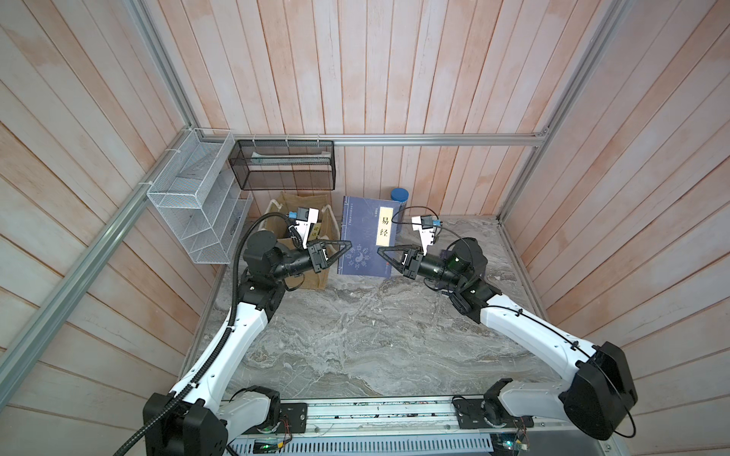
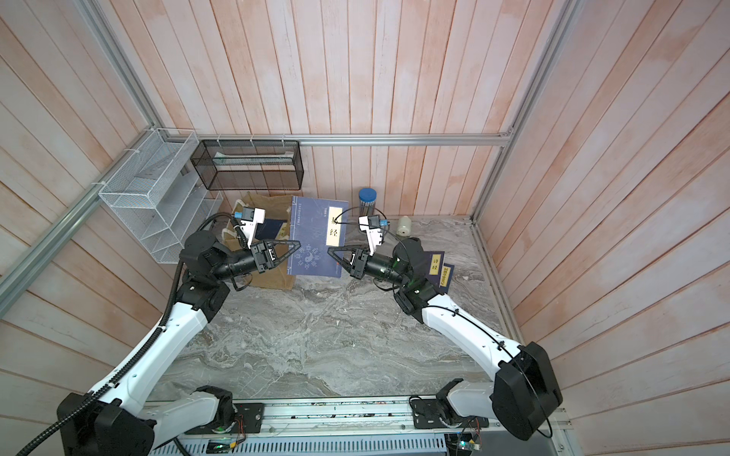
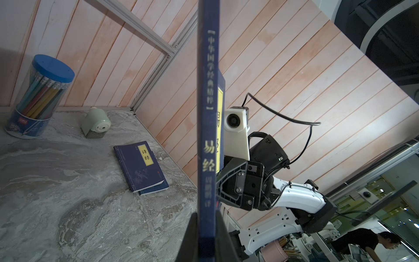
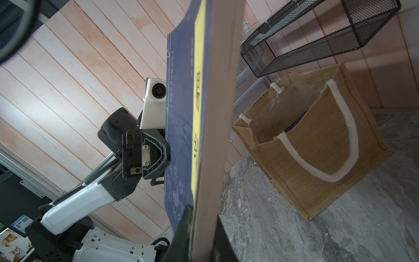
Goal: Put the books into the canvas bag
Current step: Pick up the book from the book, then place the book in the canvas bag.
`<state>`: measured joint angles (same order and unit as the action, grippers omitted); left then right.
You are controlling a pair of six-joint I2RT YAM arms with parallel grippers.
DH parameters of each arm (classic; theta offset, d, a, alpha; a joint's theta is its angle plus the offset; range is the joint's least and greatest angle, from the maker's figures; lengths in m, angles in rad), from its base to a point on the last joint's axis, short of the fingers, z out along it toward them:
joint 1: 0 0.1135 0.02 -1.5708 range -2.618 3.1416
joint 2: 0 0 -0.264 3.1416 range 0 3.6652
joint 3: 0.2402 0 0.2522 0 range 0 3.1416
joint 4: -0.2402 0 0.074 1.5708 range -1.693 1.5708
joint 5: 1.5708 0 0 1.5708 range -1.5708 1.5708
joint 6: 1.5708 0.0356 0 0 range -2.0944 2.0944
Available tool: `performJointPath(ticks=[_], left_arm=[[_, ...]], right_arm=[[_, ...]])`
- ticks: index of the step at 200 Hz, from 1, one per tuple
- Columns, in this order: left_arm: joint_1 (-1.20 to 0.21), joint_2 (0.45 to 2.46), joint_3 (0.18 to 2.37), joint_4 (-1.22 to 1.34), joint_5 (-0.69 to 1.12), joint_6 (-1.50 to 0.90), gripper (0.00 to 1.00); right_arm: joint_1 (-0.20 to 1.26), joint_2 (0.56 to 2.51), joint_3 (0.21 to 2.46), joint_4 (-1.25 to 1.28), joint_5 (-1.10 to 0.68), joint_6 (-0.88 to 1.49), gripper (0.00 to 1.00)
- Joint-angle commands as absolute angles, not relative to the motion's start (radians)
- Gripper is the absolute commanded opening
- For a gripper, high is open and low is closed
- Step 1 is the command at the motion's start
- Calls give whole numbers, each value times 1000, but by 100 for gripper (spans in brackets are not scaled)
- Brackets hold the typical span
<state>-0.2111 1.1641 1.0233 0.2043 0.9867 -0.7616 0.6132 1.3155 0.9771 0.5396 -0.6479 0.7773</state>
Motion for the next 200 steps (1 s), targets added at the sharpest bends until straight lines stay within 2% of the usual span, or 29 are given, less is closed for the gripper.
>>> performJointPath(ticks=[1,22,54,89,144,200], left_arm=[[-136,1170,1119,123,1014,-684,0],[-41,1203,1190,103,1035,-653,0],[61,1287,1332,47,1047,-573,0],[123,1403,1500,-113,1004,-409,0],[141,1581,1741,-459,805,-102,0],[141,1706,1770,-530,734,-31,0]], right_arm=[[610,1342,1052,459,-583,721,36],[607,1380,1101,399,-533,703,44],[606,1465,1192,312,-453,703,45],[613,1617,1403,155,-372,694,45],[665,1930,1789,0,-338,672,46],[704,2271,2251,-185,-349,655,46]])
